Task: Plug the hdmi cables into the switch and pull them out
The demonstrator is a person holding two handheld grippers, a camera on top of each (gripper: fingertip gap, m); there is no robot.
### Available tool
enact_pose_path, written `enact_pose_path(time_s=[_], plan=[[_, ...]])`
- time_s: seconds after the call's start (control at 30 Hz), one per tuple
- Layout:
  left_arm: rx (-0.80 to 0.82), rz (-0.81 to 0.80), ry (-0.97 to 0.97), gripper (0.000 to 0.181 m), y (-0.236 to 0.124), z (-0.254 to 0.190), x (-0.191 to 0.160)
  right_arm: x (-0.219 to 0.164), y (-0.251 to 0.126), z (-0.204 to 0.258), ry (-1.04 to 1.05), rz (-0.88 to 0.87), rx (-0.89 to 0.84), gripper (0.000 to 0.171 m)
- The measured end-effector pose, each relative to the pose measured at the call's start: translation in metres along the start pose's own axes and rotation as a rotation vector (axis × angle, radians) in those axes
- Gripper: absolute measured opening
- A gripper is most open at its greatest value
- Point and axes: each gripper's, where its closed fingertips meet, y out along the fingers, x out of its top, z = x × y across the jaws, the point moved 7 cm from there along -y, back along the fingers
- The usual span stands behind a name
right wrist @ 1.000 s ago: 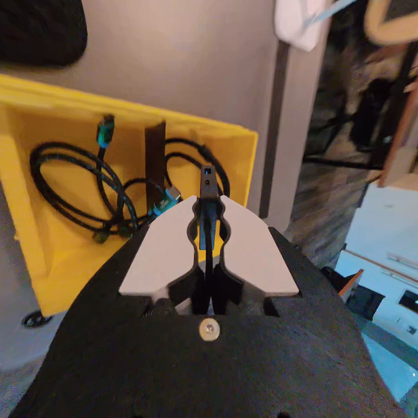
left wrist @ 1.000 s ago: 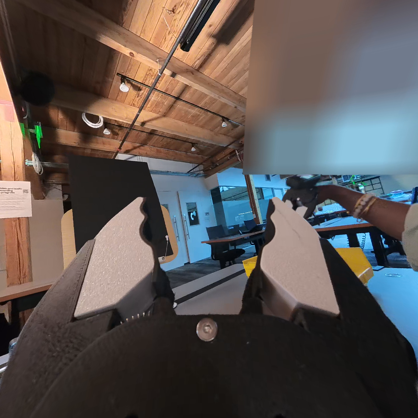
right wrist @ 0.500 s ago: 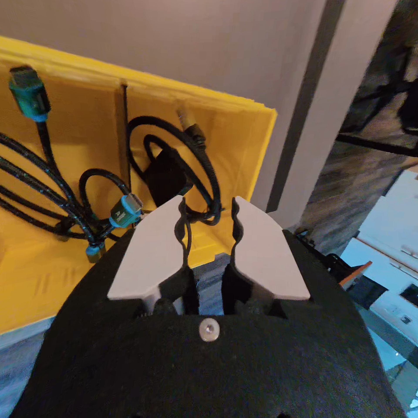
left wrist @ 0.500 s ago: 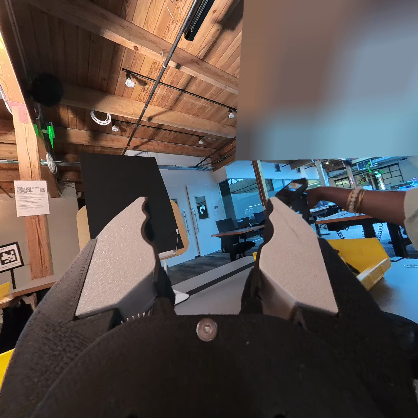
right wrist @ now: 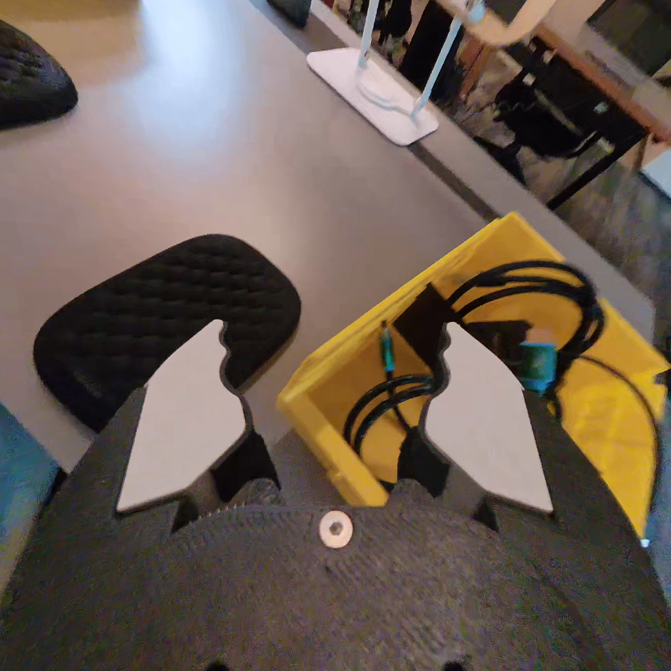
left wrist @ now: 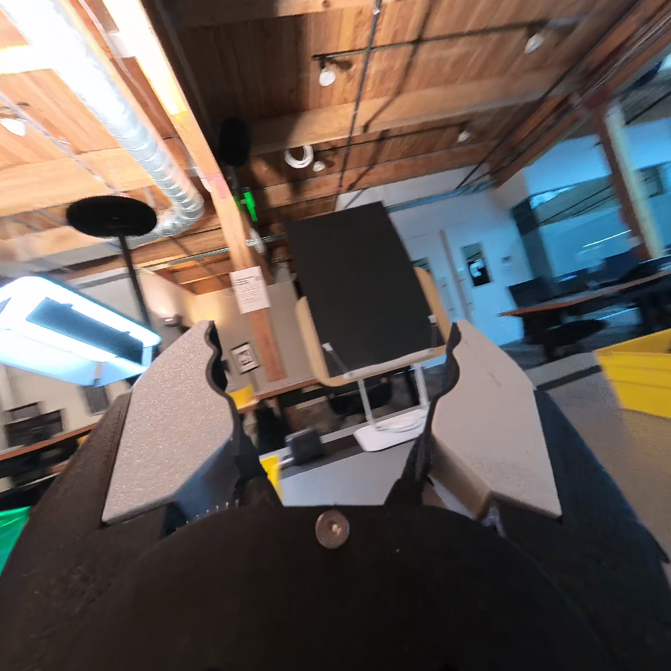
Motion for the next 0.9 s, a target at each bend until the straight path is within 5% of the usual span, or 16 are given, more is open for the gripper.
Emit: enact_pose_path(time_s=[0.13, 0.3, 0.5, 0.9], plan=[[0.155, 0.054, 0.046, 0.114, -0.009, 0.029, 0.004, -0.036, 0.029, 0.021, 0.01, 0.167, 0.015, 0.1], [0.256, 0.0, -0.046, 0.104, -0.021, 0.053, 0.007, -0.031, 0.052, 0.01, 0.078, 0.215, -0.107, 0.035], [0.264, -0.037, -0.126, 0.099, -0.026, 0.06, 0.002, -0.013, 0.09, -0.001, -0.063, 0.297, -0.228, 0.03], [0.276, -0.074, -0.151, 0.093, -0.032, 0.067, 0.003, 0.058, 0.175, 0.04, -0.103, 0.223, -0.113, 0.031]])
